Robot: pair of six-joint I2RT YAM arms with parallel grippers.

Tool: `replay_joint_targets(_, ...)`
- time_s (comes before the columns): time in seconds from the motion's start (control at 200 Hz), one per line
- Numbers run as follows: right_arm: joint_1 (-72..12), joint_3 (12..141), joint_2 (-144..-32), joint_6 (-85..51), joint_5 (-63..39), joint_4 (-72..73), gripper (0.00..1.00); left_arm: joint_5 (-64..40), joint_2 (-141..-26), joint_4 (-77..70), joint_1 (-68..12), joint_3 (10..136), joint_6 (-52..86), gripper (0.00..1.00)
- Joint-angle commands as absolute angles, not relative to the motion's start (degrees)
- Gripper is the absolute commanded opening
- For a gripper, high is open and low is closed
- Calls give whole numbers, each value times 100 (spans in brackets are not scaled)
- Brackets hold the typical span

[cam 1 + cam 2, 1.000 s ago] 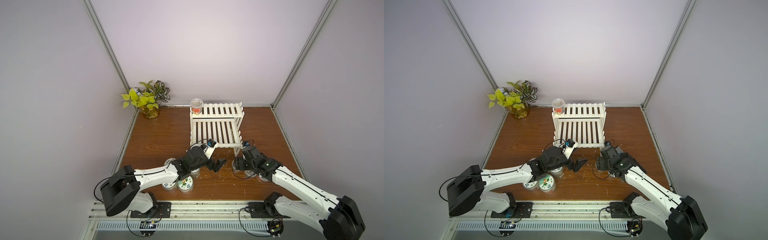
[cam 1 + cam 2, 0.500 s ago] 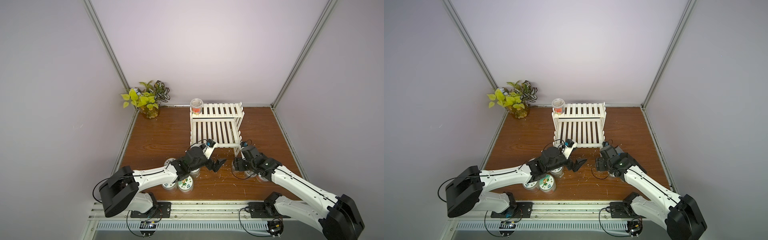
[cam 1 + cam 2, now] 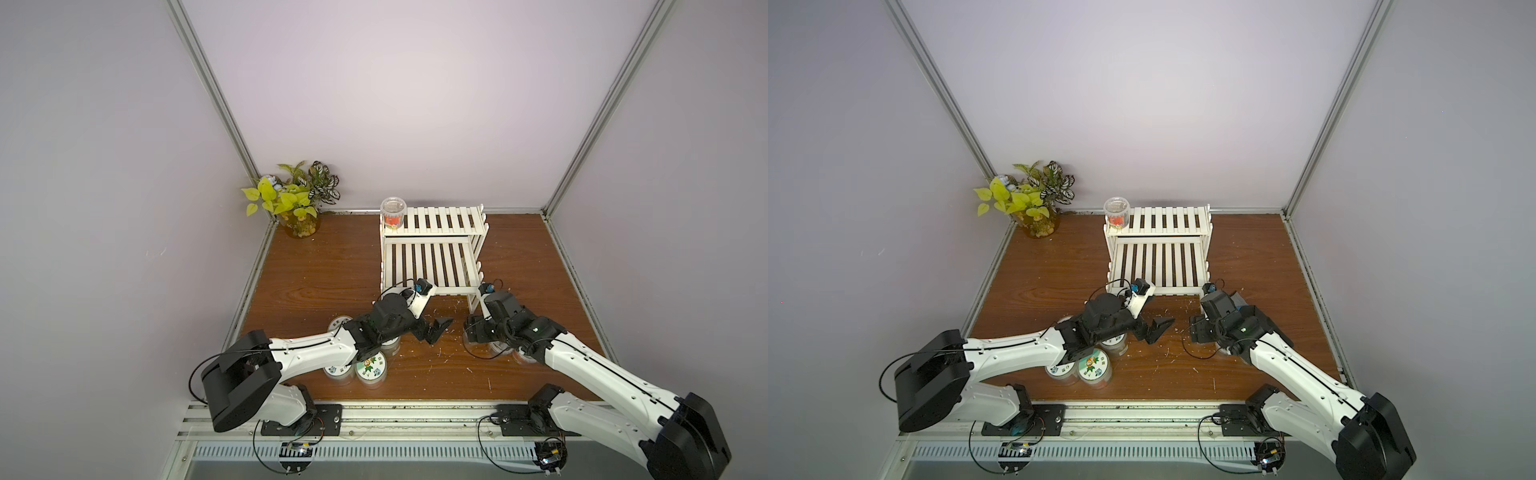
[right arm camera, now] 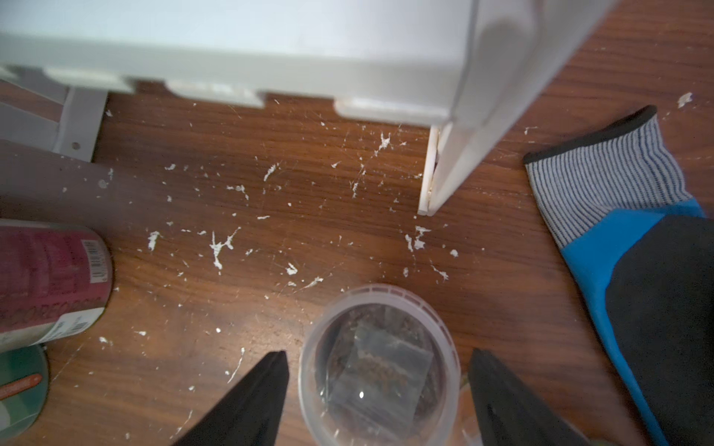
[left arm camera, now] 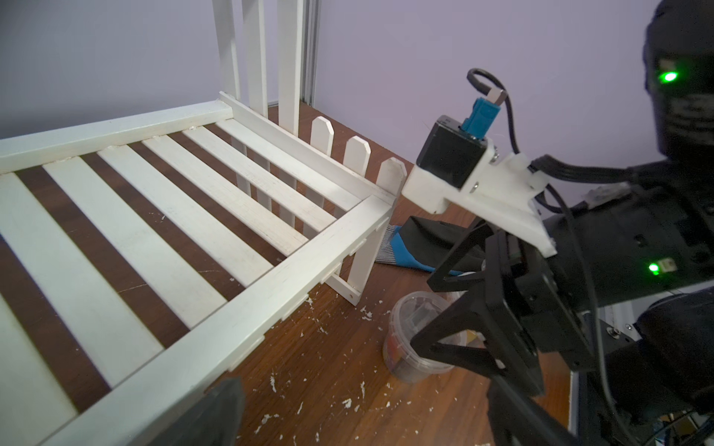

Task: Place the seed container on the shelf
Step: Pick up the seed jar at the center of the board.

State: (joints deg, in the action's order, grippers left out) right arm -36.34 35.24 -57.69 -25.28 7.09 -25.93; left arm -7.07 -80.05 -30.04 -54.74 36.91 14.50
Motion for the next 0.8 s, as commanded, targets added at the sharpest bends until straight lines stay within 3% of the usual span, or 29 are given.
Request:
replay_joint_targets(0.0,-3669,3687,-5645,-2434,644,-2573,81,-772,-8051,-3067,-5520,3899,1349,100)
replay_joint_targets(0.415,-3827,3542,-5695,-2478,283,-2436,79,-625,-7956,-3011,-5526,3781,1337,100)
replay_joint_targets(0.645,-4314,3586,-5713,-2349,139,-2236,80,-576,-7952,-3013,-5515,3766,1318,100)
replay_joint_targets(0.736,-4565,3628,-5680,-2370,505,-2241,84,-516,-7898,-3006,-5518,3721,1318,100)
replay_joint_targets(0.796,-4672,3668,-5625,-2458,996,-2346,94,-497,-7846,-2950,-5519,3681,1303,99)
